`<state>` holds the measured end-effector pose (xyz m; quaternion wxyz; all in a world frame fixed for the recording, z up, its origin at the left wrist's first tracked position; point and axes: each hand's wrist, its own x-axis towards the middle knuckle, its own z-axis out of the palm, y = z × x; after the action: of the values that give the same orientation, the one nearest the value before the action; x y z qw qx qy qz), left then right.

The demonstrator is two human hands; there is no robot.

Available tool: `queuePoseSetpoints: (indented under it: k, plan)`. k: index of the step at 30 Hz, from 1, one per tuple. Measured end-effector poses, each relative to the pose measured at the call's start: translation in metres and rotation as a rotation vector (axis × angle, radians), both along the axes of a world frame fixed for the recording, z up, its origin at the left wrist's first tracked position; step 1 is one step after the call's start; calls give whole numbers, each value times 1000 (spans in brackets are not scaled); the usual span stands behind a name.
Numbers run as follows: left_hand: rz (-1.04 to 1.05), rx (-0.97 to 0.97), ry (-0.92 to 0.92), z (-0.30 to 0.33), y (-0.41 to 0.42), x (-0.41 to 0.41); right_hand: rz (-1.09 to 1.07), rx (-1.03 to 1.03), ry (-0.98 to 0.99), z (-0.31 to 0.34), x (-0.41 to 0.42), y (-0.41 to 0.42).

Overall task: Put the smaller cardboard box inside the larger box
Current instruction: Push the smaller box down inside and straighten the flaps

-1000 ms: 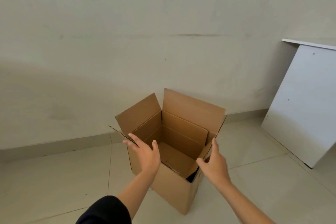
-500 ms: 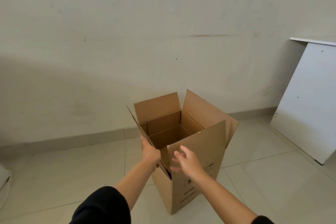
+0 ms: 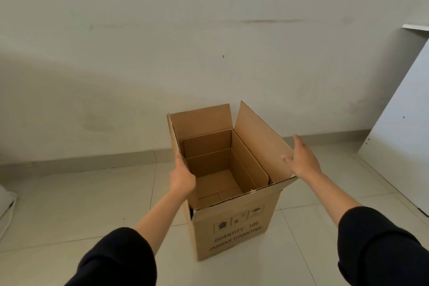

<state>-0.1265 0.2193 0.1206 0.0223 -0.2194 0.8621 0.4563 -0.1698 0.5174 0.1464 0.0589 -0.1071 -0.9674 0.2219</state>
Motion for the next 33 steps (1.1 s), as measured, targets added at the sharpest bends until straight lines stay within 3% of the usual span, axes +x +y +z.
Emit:
queuePoseSetpoints:
  k: [2, 7, 16, 21, 27, 33]
  plan:
    - [-28, -16, 20, -3, -15, -8, 25, -90, -51, -13, -9, 9]
    - [-141, -19, 39, 0, -28, -18, -3, -62, 5, -31, -21, 23]
    - [-284, -49, 26, -6, 31, -94, -211, -96, -30, -34, -62, 79]
    - [-291, 51, -11, -3, 66, -119, -296, -66, -61, -17, -71, 104]
    - [-338, -6, -65, 18, 82, -127, -333, -99, -71, -7, -58, 113]
    - [-240, 7, -62, 18, 95, -112, -324, -162, -71, 5, -60, 130]
